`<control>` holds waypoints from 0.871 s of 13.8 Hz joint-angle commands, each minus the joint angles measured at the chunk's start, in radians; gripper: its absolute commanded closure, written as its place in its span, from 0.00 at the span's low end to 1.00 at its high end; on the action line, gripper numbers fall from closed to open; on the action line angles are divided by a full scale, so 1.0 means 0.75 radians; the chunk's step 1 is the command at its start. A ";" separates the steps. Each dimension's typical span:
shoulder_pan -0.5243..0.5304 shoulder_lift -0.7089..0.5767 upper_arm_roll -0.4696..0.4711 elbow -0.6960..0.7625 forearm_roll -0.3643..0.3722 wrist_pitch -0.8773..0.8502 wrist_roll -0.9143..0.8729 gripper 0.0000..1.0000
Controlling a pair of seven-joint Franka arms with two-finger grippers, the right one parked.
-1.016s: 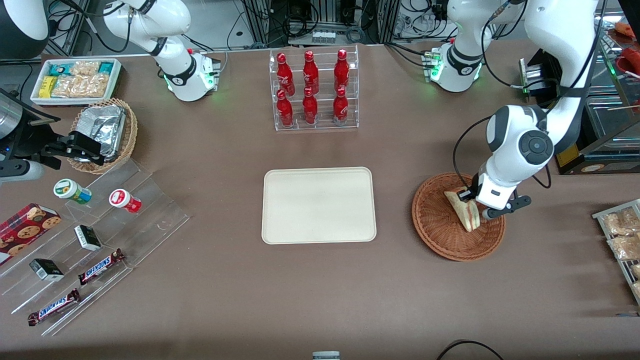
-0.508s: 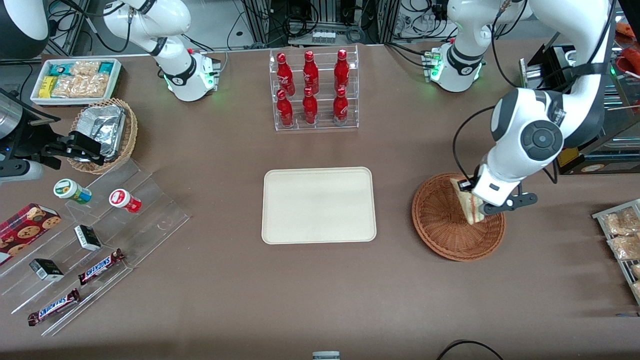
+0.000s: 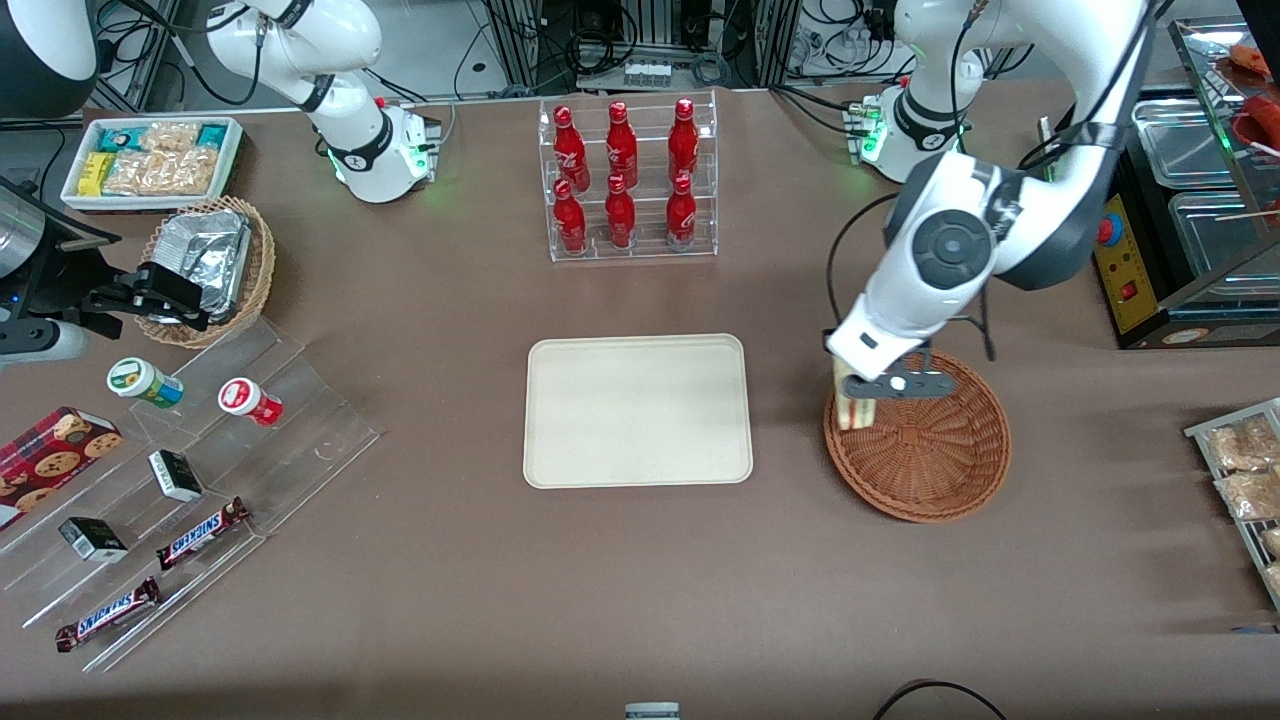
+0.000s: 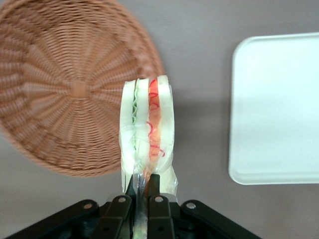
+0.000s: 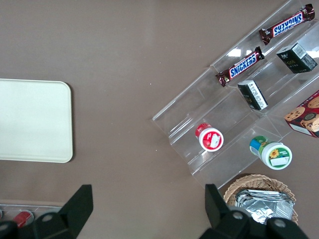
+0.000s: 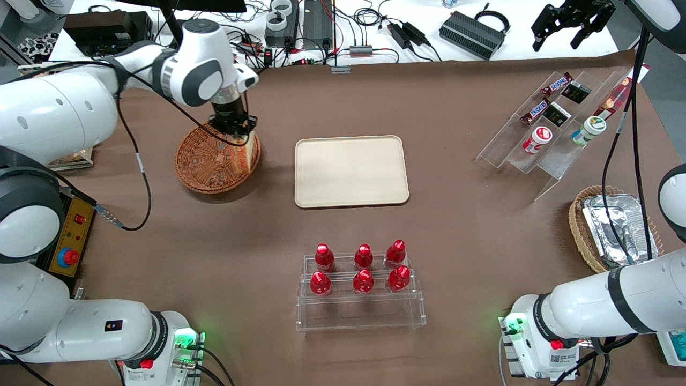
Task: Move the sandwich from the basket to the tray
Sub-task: 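Lift the sandwich and carry it over the cream tray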
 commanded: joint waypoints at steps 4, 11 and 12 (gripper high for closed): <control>0.013 0.194 -0.179 0.045 0.010 0.229 -0.043 1.00; 0.005 0.475 -0.380 0.204 0.442 0.240 -0.558 1.00; 0.003 0.505 -0.402 0.215 0.504 0.226 -0.624 1.00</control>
